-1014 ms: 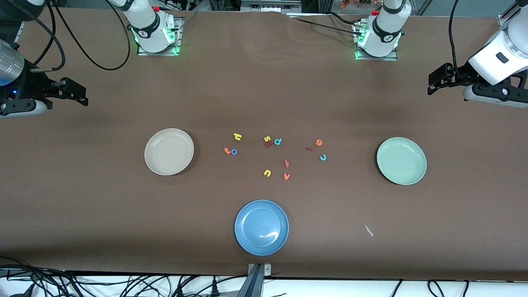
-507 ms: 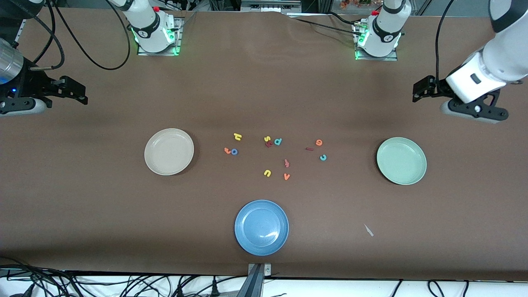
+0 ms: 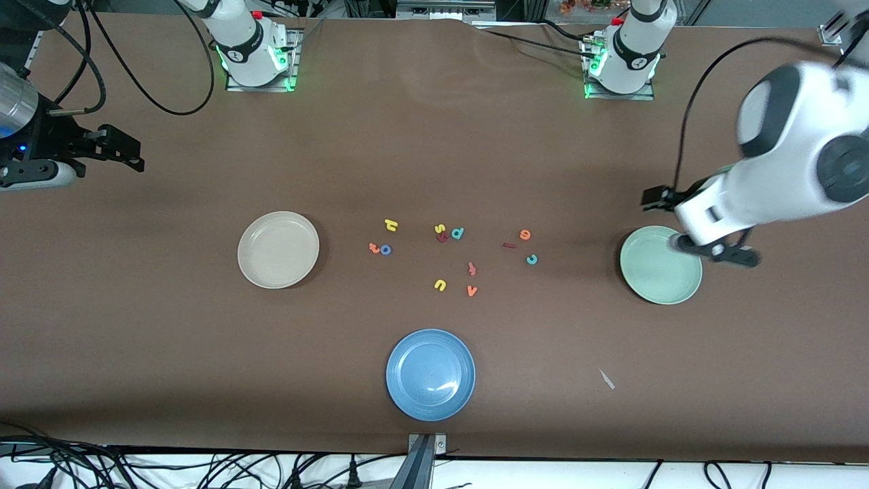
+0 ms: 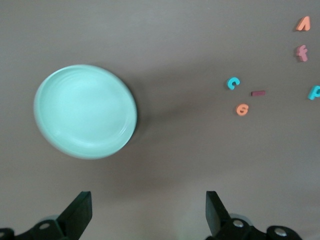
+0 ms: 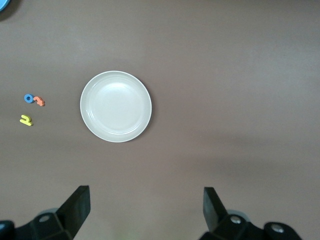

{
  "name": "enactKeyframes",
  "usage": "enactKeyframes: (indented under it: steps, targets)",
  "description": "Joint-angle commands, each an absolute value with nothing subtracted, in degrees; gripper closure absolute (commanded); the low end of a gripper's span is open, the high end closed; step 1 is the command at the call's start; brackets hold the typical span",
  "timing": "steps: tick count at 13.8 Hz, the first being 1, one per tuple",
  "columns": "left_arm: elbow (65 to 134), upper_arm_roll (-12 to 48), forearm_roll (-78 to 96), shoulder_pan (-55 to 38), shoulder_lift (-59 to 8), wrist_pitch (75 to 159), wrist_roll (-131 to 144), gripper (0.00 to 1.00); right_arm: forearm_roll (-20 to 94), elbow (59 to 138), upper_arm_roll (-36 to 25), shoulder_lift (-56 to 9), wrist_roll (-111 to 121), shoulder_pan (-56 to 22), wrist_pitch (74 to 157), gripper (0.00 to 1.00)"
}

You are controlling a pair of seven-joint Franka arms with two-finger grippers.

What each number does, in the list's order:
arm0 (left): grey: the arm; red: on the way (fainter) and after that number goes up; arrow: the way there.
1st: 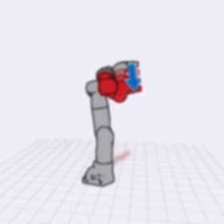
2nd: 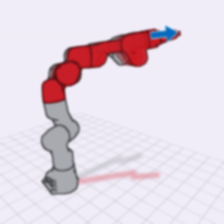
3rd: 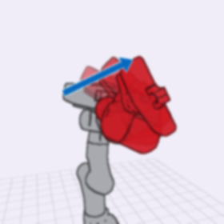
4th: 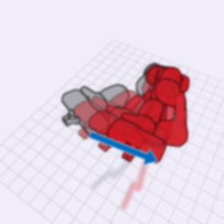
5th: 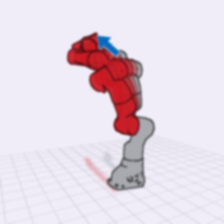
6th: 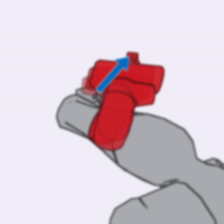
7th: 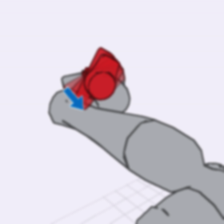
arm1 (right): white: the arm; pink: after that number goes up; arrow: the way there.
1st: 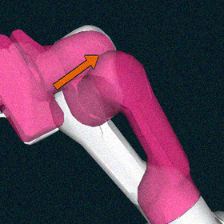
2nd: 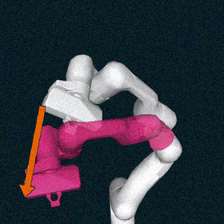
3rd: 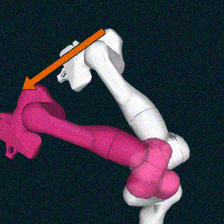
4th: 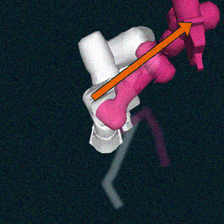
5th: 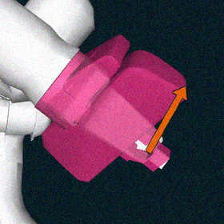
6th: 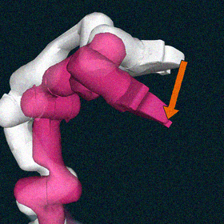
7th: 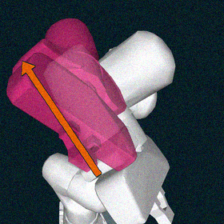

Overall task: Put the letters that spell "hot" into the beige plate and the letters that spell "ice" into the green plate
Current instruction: 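Reach the left gripper down to the teal letter c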

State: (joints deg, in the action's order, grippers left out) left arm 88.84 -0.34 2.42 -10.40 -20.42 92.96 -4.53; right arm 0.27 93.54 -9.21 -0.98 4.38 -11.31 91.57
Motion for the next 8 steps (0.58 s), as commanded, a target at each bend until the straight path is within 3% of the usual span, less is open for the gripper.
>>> enactKeyframes:
  steps: [1, 6, 8]
  targets:
    - [86.3, -0.3, 3.4, -12.4, -27.6, 98.2, -3.9, 0.0, -0.4, 93.2, -8.9, -0.9, 3.5, -11.5, 91.0, 0.0]
    - [86.8, 0.5, 6.9, -18.1, -33.7, 107.7, 6.4, 0.0, -0.4, 93.2, -8.9, -1.7, 3.8, -11.5, 91.8, 0.0]
    - [91.1, 0.5, 7.7, -18.6, -33.8, 113.3, 7.6, 0.0, -0.3, 93.3, -8.9, -2.0, 4.0, -11.5, 91.6, 0.0]
